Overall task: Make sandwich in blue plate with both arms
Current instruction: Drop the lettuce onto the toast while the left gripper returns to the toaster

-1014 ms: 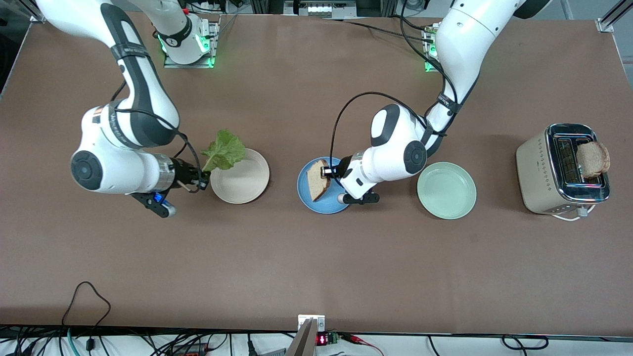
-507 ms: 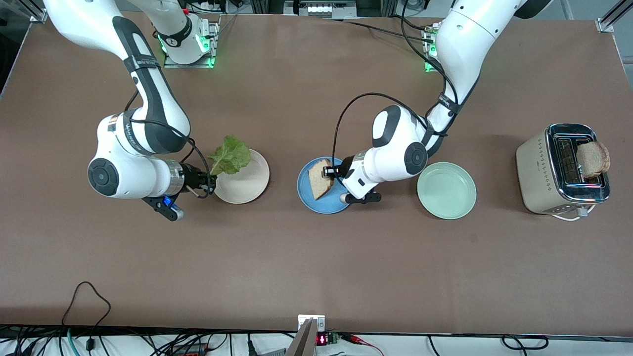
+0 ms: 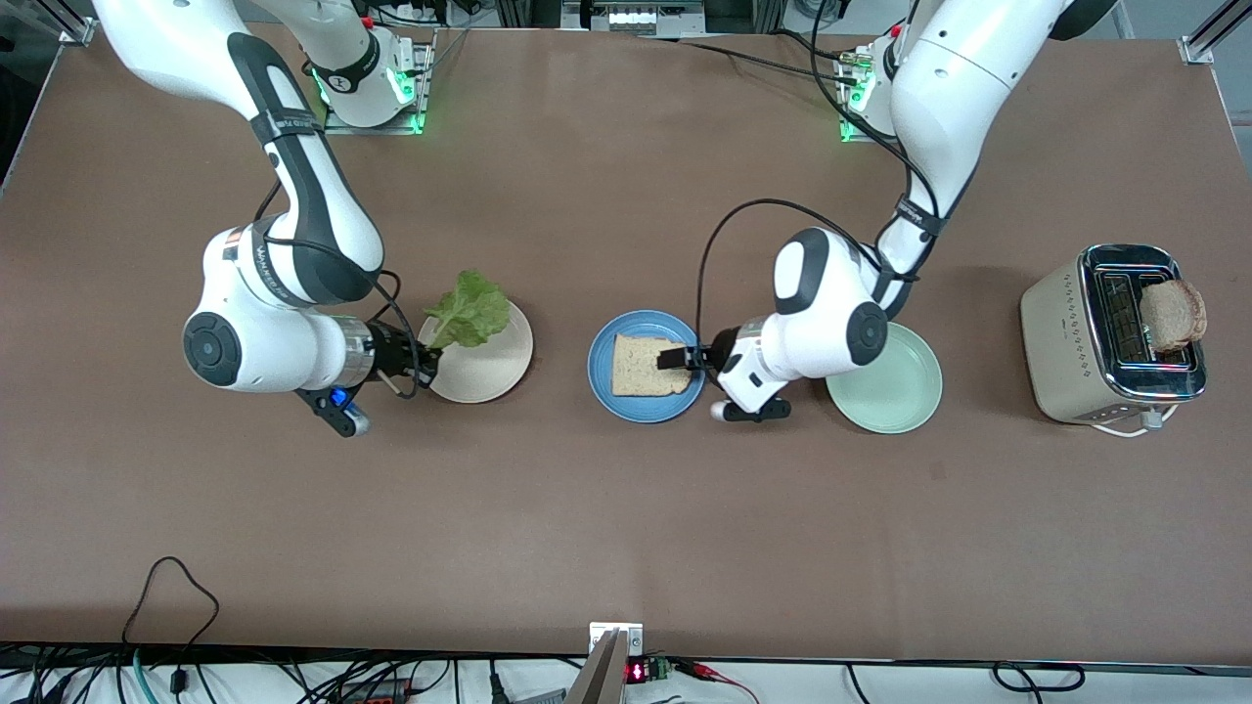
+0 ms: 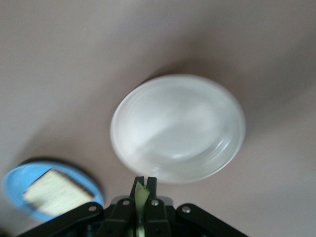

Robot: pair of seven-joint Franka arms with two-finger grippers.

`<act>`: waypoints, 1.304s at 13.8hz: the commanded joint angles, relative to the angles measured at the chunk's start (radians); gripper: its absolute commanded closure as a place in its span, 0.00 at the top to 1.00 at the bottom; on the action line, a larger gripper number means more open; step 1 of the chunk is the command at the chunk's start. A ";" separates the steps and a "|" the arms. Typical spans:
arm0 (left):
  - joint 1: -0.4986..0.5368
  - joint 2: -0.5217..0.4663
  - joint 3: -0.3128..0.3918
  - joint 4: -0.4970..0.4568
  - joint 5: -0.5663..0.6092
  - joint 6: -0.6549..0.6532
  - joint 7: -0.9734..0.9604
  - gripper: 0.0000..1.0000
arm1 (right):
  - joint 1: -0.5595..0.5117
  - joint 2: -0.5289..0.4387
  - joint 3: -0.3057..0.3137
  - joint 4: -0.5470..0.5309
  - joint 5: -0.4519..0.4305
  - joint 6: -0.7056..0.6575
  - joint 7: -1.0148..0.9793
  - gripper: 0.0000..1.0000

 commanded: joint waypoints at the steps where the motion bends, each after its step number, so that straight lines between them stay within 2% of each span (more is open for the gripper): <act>1: 0.012 -0.113 0.005 -0.081 -0.012 -0.004 0.036 1.00 | 0.062 0.003 -0.002 0.014 0.107 0.060 0.162 0.00; 3: 0.013 -0.173 0.034 -0.100 0.043 -0.059 0.035 1.00 | 0.125 0.025 -0.002 0.017 0.197 0.155 0.299 0.00; 4: 0.013 -0.203 0.077 -0.092 0.122 -0.114 0.035 1.00 | 0.152 0.048 -0.002 0.029 0.231 0.200 0.348 0.00; 6: 0.039 -0.263 0.123 -0.089 0.286 -0.215 0.032 1.00 | 0.208 0.101 -0.002 0.045 0.248 0.306 0.419 0.00; 9: 0.157 -0.337 0.125 -0.069 0.467 -0.343 0.036 1.00 | 0.271 0.186 -0.002 0.077 0.253 0.452 0.483 0.00; 12: 0.238 -0.342 0.123 0.075 0.615 -0.540 0.041 1.00 | 0.309 0.258 0.000 0.109 0.271 0.541 0.520 0.00; 16: 0.294 -0.345 0.131 0.326 0.661 -0.761 0.039 1.00 | 0.349 0.316 0.000 0.114 0.276 0.622 0.519 0.02; 17: 0.297 -0.345 0.131 0.375 0.661 -0.795 0.039 1.00 | 0.349 0.318 -0.002 0.114 0.276 0.622 0.519 0.05; 18: 0.297 -0.345 0.131 0.408 0.660 -0.818 0.041 1.00 | 0.349 0.318 -0.002 0.114 0.276 0.622 0.516 0.21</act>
